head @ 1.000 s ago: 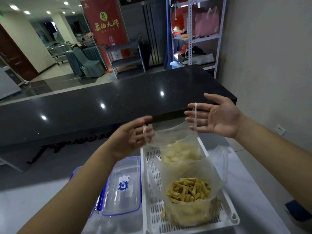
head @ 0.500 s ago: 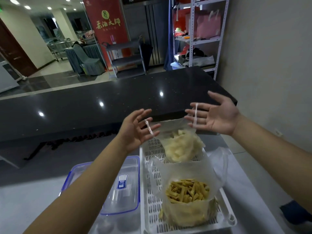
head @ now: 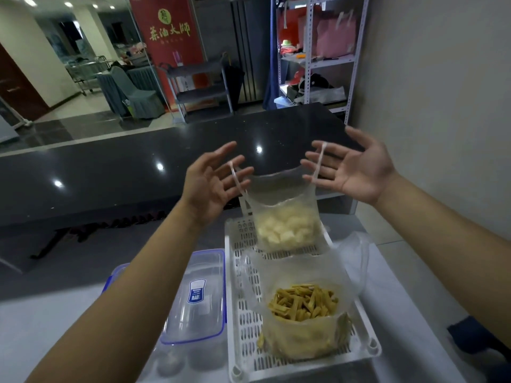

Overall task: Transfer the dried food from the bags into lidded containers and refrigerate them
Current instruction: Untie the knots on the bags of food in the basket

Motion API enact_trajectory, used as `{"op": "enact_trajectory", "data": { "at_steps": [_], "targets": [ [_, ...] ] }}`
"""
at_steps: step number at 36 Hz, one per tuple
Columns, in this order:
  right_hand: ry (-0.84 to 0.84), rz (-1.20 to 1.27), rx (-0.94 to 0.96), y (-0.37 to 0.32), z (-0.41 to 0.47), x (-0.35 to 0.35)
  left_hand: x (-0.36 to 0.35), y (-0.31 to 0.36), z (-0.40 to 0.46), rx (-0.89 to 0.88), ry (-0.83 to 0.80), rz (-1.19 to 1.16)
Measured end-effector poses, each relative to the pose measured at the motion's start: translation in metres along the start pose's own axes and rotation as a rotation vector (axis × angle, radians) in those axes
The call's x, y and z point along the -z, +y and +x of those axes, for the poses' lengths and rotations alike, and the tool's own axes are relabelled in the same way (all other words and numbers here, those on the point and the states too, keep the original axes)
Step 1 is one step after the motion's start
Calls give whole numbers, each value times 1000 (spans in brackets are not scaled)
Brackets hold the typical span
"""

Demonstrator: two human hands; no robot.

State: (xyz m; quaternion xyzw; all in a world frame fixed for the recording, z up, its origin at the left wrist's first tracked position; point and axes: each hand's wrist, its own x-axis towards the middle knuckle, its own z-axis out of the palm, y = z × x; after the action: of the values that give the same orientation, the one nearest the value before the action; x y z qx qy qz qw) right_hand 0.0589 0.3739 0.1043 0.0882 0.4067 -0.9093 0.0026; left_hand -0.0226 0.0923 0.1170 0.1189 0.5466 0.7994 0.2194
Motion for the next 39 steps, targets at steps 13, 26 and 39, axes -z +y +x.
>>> {"op": "enact_trajectory", "data": {
  "at_steps": [13,26,39],
  "targets": [
    [-54,-99,63,-19,-1,-27,-2,29,-2,-66,-85,53],
    [171,-78,-29,20,0,25,19,-33,-3,113,56,43],
    [125,-1037,313,11,-53,-58,18,-4,-36,-185,41,1039]
  ]
}}
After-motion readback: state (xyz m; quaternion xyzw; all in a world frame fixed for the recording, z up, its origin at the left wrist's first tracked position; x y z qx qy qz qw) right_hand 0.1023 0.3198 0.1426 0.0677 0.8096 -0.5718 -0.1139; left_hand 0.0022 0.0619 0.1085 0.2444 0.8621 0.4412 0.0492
